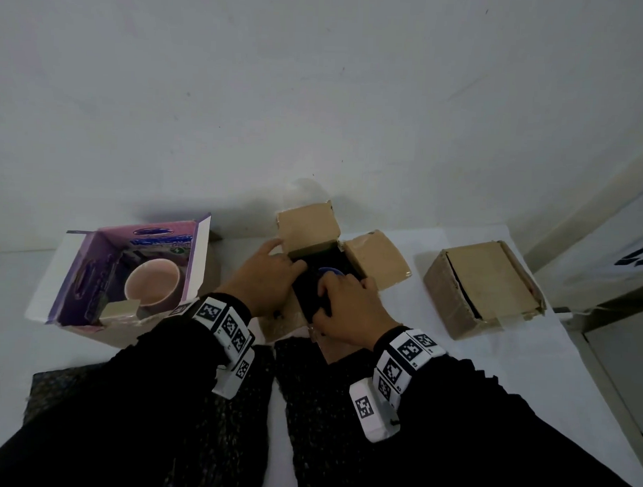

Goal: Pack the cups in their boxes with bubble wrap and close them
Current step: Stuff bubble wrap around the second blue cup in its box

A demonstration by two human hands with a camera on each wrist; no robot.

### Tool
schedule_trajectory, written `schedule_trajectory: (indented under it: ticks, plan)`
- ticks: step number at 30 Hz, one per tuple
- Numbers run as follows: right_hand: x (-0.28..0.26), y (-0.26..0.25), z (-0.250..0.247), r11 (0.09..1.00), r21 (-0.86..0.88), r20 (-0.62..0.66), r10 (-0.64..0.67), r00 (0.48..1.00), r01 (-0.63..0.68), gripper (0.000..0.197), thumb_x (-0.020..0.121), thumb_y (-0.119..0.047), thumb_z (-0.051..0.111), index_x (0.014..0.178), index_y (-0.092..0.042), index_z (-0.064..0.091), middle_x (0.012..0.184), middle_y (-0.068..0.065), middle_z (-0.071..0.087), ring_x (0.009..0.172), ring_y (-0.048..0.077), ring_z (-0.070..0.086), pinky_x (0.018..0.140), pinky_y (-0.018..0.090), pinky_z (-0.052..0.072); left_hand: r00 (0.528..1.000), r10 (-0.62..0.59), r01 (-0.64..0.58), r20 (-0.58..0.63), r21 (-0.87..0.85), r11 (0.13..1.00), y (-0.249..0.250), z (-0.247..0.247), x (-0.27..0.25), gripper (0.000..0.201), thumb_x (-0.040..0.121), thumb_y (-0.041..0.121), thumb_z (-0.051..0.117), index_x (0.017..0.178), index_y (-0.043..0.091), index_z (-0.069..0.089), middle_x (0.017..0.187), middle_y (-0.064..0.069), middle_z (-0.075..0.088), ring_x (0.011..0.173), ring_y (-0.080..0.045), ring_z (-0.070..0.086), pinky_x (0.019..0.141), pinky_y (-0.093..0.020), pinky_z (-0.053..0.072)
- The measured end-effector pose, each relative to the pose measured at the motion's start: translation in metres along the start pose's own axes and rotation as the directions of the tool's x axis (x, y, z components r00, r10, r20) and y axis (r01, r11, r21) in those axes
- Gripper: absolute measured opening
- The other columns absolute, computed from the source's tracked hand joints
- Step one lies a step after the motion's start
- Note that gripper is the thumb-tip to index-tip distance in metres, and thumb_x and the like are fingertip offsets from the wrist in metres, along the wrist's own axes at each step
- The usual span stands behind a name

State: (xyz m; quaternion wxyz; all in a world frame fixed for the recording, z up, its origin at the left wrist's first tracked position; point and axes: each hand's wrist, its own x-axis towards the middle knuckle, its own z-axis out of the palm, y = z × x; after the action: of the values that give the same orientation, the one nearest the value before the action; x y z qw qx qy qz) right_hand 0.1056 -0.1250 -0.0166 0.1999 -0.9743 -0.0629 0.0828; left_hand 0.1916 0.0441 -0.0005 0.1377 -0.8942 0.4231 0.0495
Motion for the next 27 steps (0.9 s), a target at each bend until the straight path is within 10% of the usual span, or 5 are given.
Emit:
schedule_trajectory:
  ticks: [4, 8, 12, 23, 27]
  plan:
    - [0.004, 0.003, 0.001, 0.999, 0.006, 0.031, 0.041, 0.999, -0.042, 0.059, 0.083, -0.040, 0.054, 0.137, -0.024, 0.038, 0.137, -0.001, 0.041, 0.120, 0.022, 0.036, 0.096, 0.040, 0.026, 0.998, 0.031, -0.034, -0.053, -0.058, 0.998, -0.006, 0.009, 0.002, 0.062, 0.081, 0.028, 0.007, 0.115, 0.022, 0.058, 0.089, 0.004, 0.065, 0.100, -0.019, 0.061, 0.114, -0.050, -0.016]
    - [0.006, 0.002, 0.000, 0.989, -0.142, 0.117, -0.033, 0.993, 0.050, 0.058, 0.090, -0.039, 0.044, 0.147, -0.037, 0.030, 0.152, -0.006, 0.030, 0.126, 0.027, 0.028, 0.096, 0.044, 0.023, 0.971, -0.099, 0.073, -0.218, -0.124, 0.990, -0.009, 0.017, -0.002, 0.034, 0.085, 0.034, 0.034, 0.099, 0.026, 0.063, 0.104, -0.003, 0.061, 0.102, -0.032, 0.055, 0.099, -0.053, 0.032]
    - [0.007, 0.000, -0.003, 0.980, -0.187, 0.138, -0.037, 0.990, 0.063, 0.048, 0.094, -0.036, 0.037, 0.141, -0.045, 0.036, 0.142, -0.001, 0.032, 0.121, 0.029, 0.027, 0.098, 0.047, 0.021, 0.947, -0.160, 0.031, -0.277, -0.417, 0.908, -0.008, 0.030, -0.006, 0.029, 0.091, 0.035, 0.032, 0.116, 0.029, 0.046, 0.111, -0.004, 0.055, 0.092, -0.026, 0.054, 0.077, -0.038, 0.040]
    - [0.014, -0.007, -0.007, 0.928, -0.346, 0.177, -0.084, 0.981, 0.142, 0.044, 0.095, -0.034, 0.040, 0.138, -0.042, 0.044, 0.138, 0.008, 0.039, 0.122, 0.032, 0.035, 0.099, 0.047, 0.025, 0.981, -0.151, 0.130, -0.123, -0.163, 0.978, -0.003, 0.021, -0.006, 0.058, 0.085, 0.051, 0.022, 0.086, 0.027, 0.074, 0.115, -0.001, 0.055, 0.117, -0.031, 0.045, 0.105, -0.060, 0.020]
    - [0.008, -0.006, -0.009, 0.952, -0.202, 0.043, -0.226, 0.973, 0.230, 0.031, 0.090, -0.023, 0.051, 0.119, -0.020, 0.062, 0.115, 0.007, 0.057, 0.106, 0.029, 0.052, 0.074, 0.034, 0.027, 0.972, -0.211, 0.193, -0.099, -0.171, 0.966, 0.006, 0.022, -0.003, 0.061, 0.087, 0.050, 0.016, 0.092, 0.022, 0.071, 0.117, -0.003, 0.055, 0.109, -0.030, 0.051, 0.101, -0.053, 0.024]
